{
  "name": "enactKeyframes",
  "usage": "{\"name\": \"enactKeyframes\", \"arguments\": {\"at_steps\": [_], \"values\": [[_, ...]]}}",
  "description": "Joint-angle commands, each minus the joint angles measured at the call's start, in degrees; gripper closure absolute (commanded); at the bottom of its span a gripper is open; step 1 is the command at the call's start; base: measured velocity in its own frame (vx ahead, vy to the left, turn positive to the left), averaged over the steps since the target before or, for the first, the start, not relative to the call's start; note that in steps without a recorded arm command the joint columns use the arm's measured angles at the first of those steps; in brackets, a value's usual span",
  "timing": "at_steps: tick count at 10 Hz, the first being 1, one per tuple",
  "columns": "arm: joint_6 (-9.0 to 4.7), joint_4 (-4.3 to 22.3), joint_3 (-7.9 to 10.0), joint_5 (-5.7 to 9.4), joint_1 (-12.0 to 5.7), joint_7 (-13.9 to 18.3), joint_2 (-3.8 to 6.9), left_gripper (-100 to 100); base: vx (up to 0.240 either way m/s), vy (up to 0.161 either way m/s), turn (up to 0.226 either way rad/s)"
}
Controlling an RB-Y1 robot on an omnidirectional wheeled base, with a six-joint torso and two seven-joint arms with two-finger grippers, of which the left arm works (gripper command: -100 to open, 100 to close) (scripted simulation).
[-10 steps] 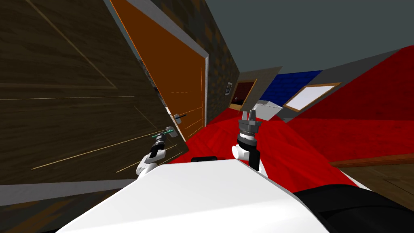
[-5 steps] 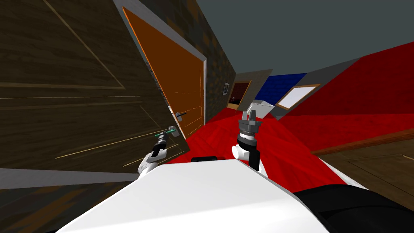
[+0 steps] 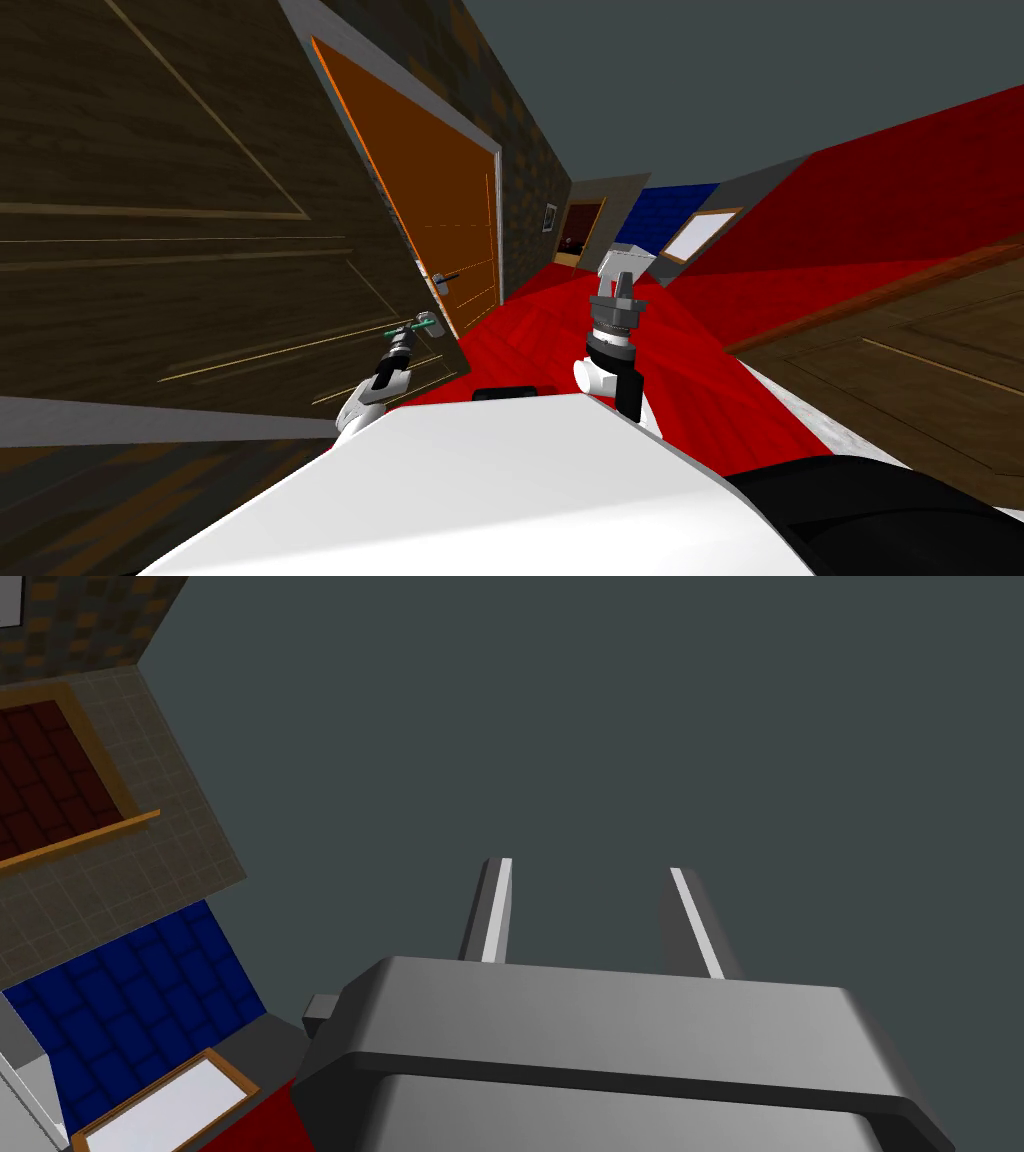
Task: Pull the door open
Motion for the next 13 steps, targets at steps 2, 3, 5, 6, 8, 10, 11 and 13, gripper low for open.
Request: {"name": "enactKeyframes", "arguments": {"at_steps": [2,3,5,6,8,10,11,13], "values": [[-0.83,-0.4,-2.13,-0.11,0.71,1.5,0.89,100,-0.246,0.049,-0.122],[-1.15,-0.4,-2.77,-0.12,0.93,2.0,1.35,100,-0.247,0.047,-0.14],[-1.07,-0.2,-2.74,-0.09,0.91,2.1,1.67,100,-0.195,0.025,-0.083],[-1.65,-0.2,-3.86,-0.2,1.49,3.0,2.3,100,-0.189,-0.005,-0.117],[-2.25,-0.4,-4.83,-0.25,1.97,3.9,3.03,100,-0.245,0.023,-0.117],[-2.93,-0.6,-5.9,-0.32,2.51,4.8,3.85,100,-0.19,0.046,-0.093],[-3.27,-0.7,-6.44,-0.35,2.78,5.3,4.26,100,-0.194,0.034,-0.125],[-3.88,-0.9,-7.41,-0.41,3.27,6.2,5.0,100,-0.196,0.034,-0.094]]}}
